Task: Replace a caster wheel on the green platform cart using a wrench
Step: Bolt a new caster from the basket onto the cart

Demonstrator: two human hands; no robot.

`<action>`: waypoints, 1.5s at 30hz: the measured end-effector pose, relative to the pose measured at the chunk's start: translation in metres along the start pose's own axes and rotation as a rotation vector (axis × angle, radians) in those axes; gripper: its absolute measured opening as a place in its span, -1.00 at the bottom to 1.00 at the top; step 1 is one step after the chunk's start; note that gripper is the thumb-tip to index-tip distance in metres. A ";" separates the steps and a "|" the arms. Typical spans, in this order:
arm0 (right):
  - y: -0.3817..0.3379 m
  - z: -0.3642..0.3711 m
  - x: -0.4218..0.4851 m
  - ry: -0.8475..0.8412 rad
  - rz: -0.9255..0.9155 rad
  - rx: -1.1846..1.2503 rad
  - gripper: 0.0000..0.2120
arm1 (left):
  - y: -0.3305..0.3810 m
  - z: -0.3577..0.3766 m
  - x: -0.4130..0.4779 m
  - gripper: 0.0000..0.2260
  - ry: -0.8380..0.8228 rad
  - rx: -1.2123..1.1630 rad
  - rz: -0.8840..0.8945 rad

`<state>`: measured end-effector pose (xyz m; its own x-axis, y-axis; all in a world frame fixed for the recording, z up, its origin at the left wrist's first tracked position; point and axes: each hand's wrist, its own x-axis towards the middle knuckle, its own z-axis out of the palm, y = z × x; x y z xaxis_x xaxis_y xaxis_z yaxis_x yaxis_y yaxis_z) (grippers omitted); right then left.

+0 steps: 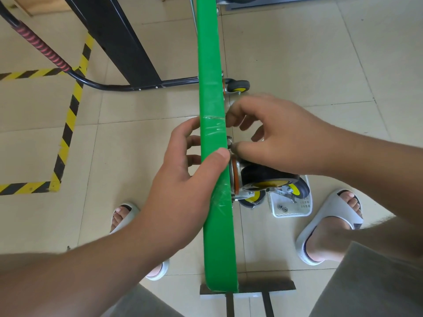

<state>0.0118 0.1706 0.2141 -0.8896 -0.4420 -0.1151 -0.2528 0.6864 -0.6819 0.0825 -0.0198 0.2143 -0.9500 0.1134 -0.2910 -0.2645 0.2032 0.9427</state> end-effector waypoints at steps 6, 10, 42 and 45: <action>0.004 0.005 -0.001 0.085 -0.093 -0.064 -0.84 | 0.000 0.000 0.000 -0.57 0.008 -0.006 0.000; 0.006 0.004 0.000 0.063 -0.112 -0.133 -0.84 | 0.000 0.000 0.000 -0.57 0.008 0.001 0.001; 0.004 0.007 -0.002 -0.011 -0.075 -0.186 -0.81 | -0.002 0.000 0.002 -0.56 0.007 0.010 0.017; 0.003 0.006 -0.001 -0.051 -0.063 -0.196 -0.80 | -0.002 0.000 0.001 -0.56 0.009 0.007 0.022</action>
<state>0.0142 0.1696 0.2083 -0.8506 -0.5129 -0.1163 -0.3809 0.7533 -0.5361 0.0817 -0.0204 0.2118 -0.9570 0.1087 -0.2688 -0.2425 0.2079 0.9476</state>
